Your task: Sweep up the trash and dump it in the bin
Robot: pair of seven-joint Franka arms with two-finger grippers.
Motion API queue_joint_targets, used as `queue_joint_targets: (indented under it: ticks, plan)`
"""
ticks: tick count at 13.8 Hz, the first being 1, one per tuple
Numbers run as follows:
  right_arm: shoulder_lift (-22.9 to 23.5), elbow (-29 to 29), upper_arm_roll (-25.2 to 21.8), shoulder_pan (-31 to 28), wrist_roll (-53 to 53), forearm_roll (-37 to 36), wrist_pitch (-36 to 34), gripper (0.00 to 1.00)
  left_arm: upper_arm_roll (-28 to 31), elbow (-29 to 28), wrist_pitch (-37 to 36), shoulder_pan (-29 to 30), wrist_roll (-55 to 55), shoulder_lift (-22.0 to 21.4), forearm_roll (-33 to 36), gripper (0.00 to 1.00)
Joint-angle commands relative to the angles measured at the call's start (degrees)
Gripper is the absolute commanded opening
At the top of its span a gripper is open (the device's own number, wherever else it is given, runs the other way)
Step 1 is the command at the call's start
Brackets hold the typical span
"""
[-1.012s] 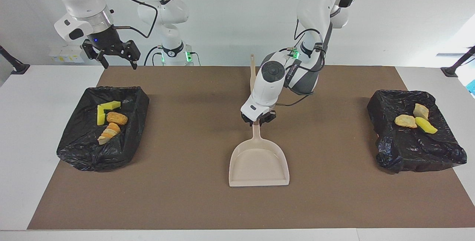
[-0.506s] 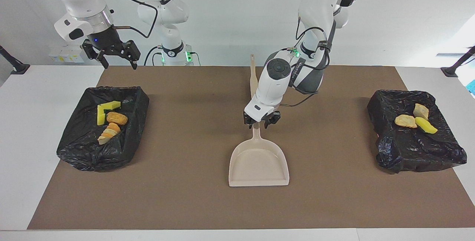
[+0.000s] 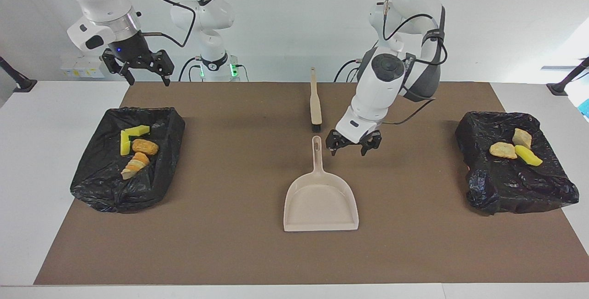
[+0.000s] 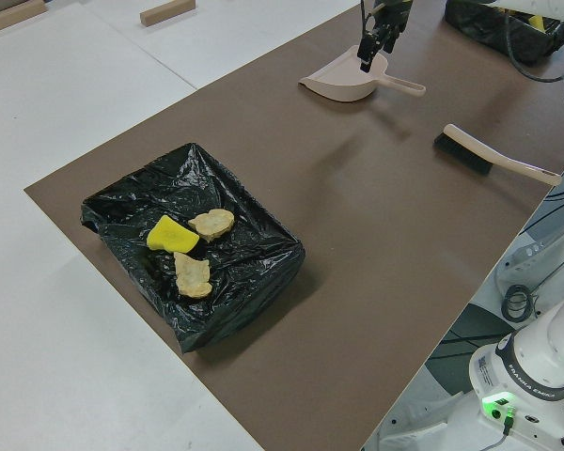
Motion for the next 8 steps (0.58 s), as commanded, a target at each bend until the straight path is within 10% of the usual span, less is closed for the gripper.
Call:
queue_joint_targets:
  ticks: [1, 8]
  plan:
    - [-0.83, -0.59, 0.23, -0.28, 0.66, 0.33, -0.18, 1.0, -0.19, -0.78, -5.58, 4.55, 3.78, -6.18, 0.23, 1.0]
    - [-0.83, -0.59, 0.31, -0.28, 0.58, 0.33, -0.18, 1.0, -0.19, -0.7, -19.74, 13.0, 16.61, -16.21, 0.32, 1.0]
